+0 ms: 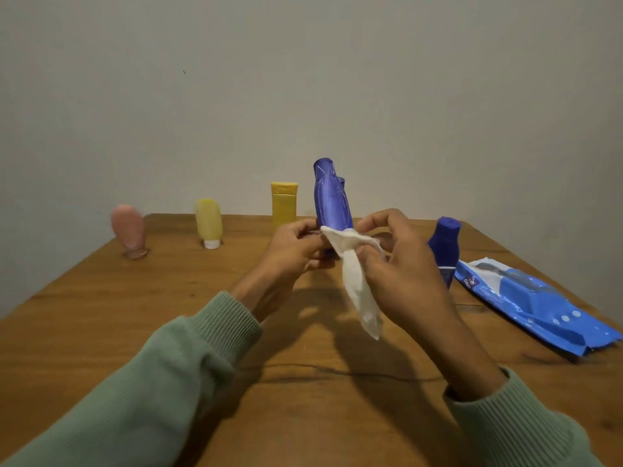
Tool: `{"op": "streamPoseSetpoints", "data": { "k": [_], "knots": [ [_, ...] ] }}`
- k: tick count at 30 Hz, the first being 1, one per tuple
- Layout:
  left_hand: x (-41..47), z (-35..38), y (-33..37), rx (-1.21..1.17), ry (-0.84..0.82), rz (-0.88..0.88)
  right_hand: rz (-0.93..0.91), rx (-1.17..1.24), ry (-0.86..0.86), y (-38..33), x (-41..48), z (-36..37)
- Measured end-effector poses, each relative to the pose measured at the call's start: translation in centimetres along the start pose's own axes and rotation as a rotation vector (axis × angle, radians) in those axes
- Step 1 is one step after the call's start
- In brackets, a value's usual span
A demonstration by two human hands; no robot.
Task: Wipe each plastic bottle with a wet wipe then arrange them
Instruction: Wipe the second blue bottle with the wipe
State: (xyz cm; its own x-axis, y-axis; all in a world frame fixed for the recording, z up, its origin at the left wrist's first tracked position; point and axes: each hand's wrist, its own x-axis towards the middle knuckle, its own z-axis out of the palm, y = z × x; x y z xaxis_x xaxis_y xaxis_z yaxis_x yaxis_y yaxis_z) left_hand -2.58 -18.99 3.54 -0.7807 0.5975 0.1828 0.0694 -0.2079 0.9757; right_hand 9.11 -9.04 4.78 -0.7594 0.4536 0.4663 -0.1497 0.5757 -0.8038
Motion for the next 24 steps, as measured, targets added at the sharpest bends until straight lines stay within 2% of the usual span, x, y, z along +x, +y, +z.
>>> {"op": "streamPoseSetpoints", "data": {
  "k": [7,15,24],
  "knots": [
    [-5.7,-1.1,0.8,-0.265,-0.036,-0.051,-0.087,-0.046,0.031,-1.8,-1.2,-2.1],
    [-8.1,-0.8,0.3,-0.469,-0.026,-0.024,-0.173,-0.112,-0.053,-2.9,-3.0,-1.1],
    [-8.5,-1.0,0.1,-0.458,0.004,-0.048,-0.197,-0.071,-0.058,-1.5,-3.4,0.3]
  ]
}}
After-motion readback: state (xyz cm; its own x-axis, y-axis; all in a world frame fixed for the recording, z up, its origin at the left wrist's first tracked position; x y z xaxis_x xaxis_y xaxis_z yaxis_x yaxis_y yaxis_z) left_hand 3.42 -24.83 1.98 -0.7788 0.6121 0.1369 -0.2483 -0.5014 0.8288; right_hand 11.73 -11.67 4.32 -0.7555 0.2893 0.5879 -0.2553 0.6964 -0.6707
